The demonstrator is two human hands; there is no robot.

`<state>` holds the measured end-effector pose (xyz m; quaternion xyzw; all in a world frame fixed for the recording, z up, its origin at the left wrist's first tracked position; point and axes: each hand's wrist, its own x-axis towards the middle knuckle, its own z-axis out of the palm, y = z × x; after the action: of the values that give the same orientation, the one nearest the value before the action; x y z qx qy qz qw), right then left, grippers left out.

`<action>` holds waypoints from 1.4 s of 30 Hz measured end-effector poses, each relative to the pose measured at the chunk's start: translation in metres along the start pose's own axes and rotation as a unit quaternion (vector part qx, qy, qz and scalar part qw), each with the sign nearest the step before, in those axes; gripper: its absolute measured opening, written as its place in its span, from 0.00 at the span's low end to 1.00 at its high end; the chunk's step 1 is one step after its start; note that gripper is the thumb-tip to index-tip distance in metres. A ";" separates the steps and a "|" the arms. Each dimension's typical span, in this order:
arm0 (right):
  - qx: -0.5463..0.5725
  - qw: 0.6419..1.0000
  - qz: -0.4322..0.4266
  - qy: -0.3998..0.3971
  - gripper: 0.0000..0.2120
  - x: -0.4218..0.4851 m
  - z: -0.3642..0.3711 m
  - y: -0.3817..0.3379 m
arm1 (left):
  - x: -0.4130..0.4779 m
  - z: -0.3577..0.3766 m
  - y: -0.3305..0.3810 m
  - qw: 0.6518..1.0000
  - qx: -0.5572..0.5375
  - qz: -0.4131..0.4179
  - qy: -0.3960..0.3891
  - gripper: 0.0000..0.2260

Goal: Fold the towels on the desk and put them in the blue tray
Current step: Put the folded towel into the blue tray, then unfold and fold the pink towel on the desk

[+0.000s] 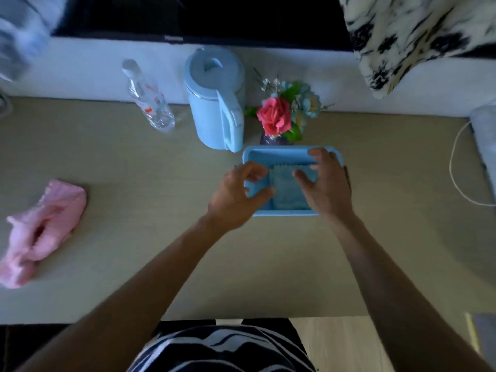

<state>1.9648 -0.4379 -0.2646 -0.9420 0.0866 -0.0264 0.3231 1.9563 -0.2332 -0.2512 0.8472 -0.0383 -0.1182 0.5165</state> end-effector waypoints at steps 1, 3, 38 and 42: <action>0.047 0.999 -0.010 0.023 0.23 -0.012 0.004 -0.010 | -0.016 -0.012 -0.001 1.000 -0.016 0.001 0.016 0.13; 0.117 0.992 -0.023 0.045 0.23 -0.034 0.019 -0.033 | -0.047 -0.038 -0.005 0.998 -0.036 -0.005 0.053 0.13; 0.130 0.973 -0.100 -0.162 0.28 -0.175 0.226 -0.245 | -0.158 -0.275 -0.322 0.936 0.267 -0.224 0.059 0.24; 0.129 0.976 -0.092 -0.152 0.28 -0.172 0.225 -0.246 | -0.155 -0.291 -0.277 0.961 0.172 -0.074 0.206 0.07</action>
<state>1.8551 -0.0802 -0.2905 -0.8895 -0.0543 0.0766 0.4473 1.8603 0.1764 -0.3434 0.9296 0.1120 0.0294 0.3499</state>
